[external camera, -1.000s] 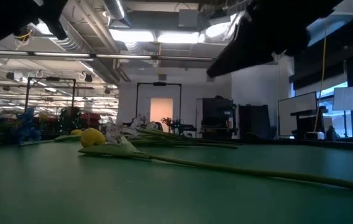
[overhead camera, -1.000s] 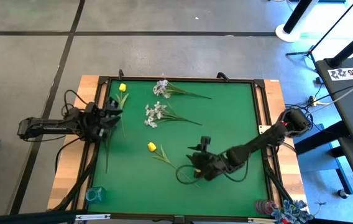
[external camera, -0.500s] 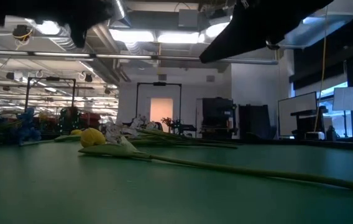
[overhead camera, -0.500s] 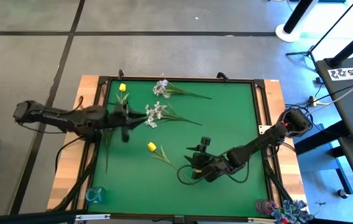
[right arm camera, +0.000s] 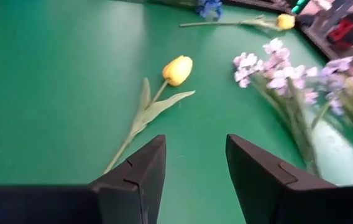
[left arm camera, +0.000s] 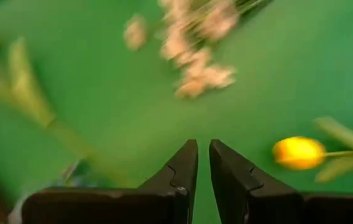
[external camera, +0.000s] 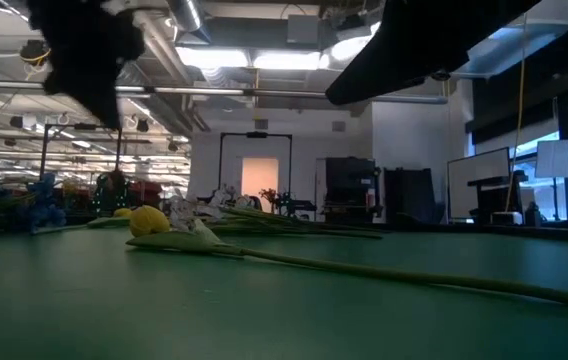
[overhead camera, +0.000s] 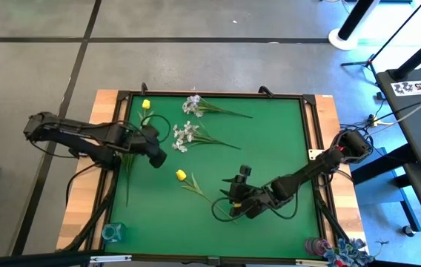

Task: Sort flowers into vase by color
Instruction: Put the blue flowers into the purple vase

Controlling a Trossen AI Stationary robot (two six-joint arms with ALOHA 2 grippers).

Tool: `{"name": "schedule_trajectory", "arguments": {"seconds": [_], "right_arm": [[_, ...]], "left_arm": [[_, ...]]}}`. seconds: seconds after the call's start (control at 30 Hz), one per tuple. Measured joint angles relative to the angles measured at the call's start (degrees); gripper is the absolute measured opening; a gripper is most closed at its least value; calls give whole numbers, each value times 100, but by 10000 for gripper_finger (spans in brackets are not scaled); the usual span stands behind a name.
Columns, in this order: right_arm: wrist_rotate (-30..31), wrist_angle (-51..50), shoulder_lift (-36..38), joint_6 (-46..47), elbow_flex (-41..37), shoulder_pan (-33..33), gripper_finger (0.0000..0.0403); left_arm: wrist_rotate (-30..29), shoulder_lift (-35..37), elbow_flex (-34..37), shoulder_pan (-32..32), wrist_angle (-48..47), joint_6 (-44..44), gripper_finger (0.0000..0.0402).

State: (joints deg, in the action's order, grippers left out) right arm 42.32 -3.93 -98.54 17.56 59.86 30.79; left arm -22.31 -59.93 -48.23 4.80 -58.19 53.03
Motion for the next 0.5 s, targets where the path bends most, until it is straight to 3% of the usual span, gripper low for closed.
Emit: {"name": "schedule_trajectory", "arguments": {"seconds": [0.23, 0.5], "right_arm": [[-98, -66, 0, 184, 0, 1, 167], [-111, -69, 0, 189, 0, 1, 167]], "left_arm": [[397, -191, 72, -242, -1917, 1401, 40], [1036, -248, 820, -890, -1717, 1507, 73]]}}
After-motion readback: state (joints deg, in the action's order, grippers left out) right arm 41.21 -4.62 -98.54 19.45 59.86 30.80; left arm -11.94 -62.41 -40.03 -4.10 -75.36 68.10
